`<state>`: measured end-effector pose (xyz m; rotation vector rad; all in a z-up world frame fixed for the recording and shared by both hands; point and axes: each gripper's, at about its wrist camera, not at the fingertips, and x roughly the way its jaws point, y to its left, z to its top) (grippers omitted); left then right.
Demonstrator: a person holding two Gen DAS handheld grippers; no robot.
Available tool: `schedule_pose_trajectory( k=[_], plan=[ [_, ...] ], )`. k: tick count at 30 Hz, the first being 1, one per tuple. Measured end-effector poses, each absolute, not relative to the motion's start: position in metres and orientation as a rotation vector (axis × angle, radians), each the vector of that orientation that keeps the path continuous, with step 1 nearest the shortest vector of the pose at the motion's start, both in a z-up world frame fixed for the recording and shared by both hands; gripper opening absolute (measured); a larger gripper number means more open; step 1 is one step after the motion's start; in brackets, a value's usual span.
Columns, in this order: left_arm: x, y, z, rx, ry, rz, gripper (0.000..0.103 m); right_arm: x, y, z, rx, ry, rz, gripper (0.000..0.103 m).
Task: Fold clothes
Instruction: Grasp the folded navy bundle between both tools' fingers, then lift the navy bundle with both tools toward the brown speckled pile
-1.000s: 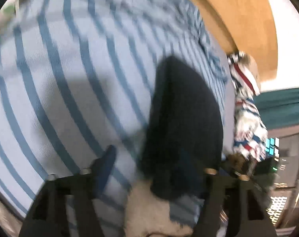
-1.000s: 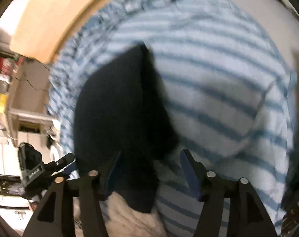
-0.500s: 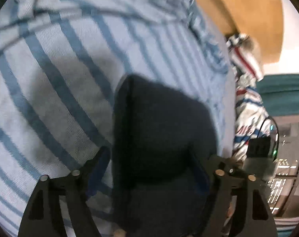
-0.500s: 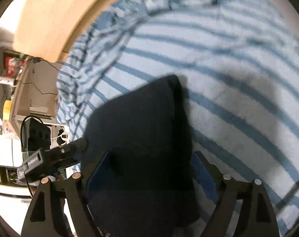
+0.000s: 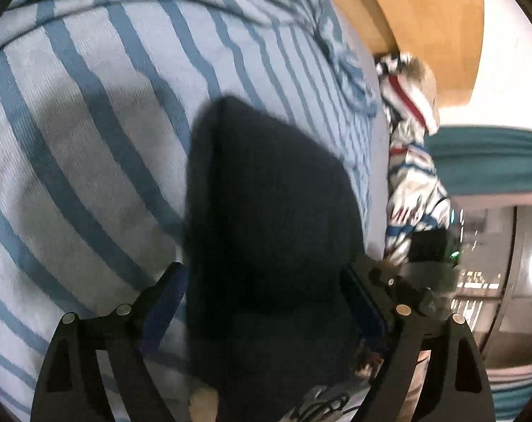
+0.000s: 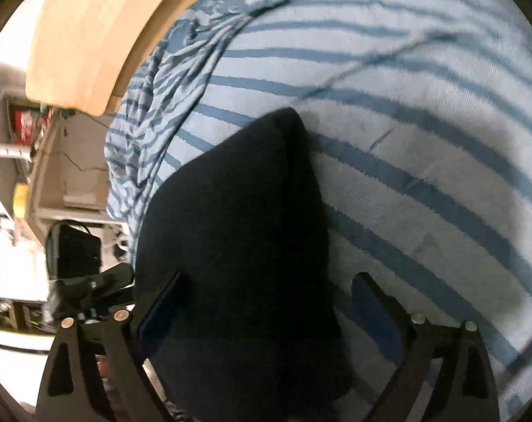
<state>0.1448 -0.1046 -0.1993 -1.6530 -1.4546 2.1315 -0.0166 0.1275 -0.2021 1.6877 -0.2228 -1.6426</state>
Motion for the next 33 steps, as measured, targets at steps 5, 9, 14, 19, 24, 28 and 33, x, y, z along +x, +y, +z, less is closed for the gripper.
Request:
schedule_pose_trajectory(
  k=[5, 9, 14, 19, 24, 28, 33],
  plan=[
    [0.144, -0.096, -0.220, -1.710, -1.426, 2.122, 0.093, -0.002, 0.123, -0.207, 1.697, -0.085, -1.594, 0.100],
    [0.149, -0.097, -0.231, -1.625, -1.450, 2.140, 0.094, -0.003, 0.134, -0.231, 1.705, -0.203, -1.535, 0.103],
    [0.148, -0.086, -0.229, -1.581, -1.414, 2.202, 0.093, 0.001, 0.140, -0.234, 1.643, -0.224, -1.539, 0.103],
    [0.141, -0.071, -0.221, -1.597, -1.379, 2.237, 0.067, 0.009, 0.141, -0.228, 1.644, -0.326, -1.509, 0.074],
    [0.143, -0.061, -0.197, -1.598, -1.280, 2.353, 0.059, 0.018, 0.146, -0.213, 1.573, -0.312, -1.556, 0.062],
    [0.138, -0.039, -0.156, -1.579, -1.025, 2.508, 0.058, 0.026, 0.151, -0.182, 1.493, -0.265, -1.631, 0.060],
    [0.130, -0.018, -0.099, -1.456, -0.789, 2.633, 0.058, 0.029, 0.171, -0.137, 1.372, -0.368, -1.731, 0.058]
  ],
)
